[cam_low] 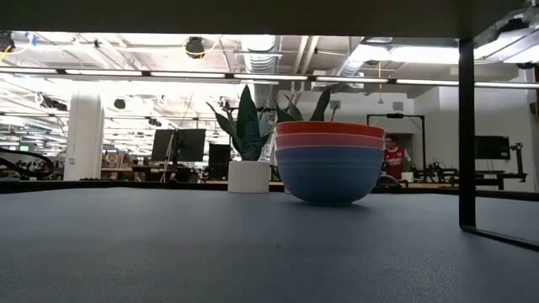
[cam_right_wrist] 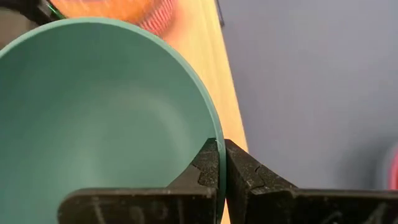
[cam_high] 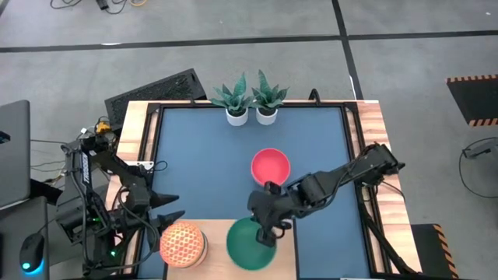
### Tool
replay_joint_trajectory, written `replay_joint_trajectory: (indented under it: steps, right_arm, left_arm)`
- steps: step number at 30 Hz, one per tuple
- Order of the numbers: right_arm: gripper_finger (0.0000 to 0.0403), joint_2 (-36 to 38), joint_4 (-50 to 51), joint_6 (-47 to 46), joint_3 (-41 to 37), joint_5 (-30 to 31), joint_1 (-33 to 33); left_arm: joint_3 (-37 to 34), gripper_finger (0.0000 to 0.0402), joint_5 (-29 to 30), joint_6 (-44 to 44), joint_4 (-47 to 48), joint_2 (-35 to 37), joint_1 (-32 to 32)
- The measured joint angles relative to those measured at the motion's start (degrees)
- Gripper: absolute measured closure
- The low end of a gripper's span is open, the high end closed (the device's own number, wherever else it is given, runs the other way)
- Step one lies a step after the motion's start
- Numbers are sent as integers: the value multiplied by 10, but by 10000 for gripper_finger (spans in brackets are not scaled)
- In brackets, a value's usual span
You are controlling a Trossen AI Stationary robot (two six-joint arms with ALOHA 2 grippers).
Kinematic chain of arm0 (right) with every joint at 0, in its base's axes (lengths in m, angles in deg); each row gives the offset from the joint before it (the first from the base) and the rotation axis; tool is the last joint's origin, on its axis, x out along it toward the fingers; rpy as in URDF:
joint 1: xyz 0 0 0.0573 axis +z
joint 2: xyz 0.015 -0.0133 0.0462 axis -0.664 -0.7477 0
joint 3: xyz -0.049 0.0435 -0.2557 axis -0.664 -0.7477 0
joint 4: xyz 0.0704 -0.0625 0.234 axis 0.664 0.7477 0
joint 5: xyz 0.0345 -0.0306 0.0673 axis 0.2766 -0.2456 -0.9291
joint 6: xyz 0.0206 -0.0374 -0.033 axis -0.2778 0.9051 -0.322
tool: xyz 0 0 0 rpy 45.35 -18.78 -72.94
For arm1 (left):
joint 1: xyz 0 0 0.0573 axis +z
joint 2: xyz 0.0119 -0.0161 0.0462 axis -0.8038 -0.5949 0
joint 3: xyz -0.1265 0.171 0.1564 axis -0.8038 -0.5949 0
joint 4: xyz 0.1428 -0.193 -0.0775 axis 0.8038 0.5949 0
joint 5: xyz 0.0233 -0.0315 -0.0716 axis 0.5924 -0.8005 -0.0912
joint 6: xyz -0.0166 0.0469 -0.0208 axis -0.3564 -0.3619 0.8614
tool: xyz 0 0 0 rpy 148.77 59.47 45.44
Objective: Place and stack bowls onto a shelf
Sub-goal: Put the green bowl on the shelf
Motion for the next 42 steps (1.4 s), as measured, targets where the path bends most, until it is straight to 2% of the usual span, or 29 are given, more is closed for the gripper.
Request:
replay_joint_trajectory:
  steps: [10,17,28,34,38,42]
  right_arm:
    - [376,-44,59,-40,26,12,11]
    - [376,-48,84,-61,26,10,14]
    - [358,-48,91,-64,26,-2,15]
    - [353,-48,83,-33,26,-18,15]
    - [332,-48,80,-24,26,-38,15]
    - [289,-48,77,-24,26,-40,12]
  left_arm:
    - [0,187,-33,0,0,-8,-5]
    - [0,187,-42,-9,-3,-11,-6]
    - [0,187,-41,-25,-3,-11,-6]
    - [0,187,-41,-25,-3,-11,-6]
    - [0,187,-41,-25,-3,-10,-6]
    - [0,187,-41,-25,-3,-10,-6]
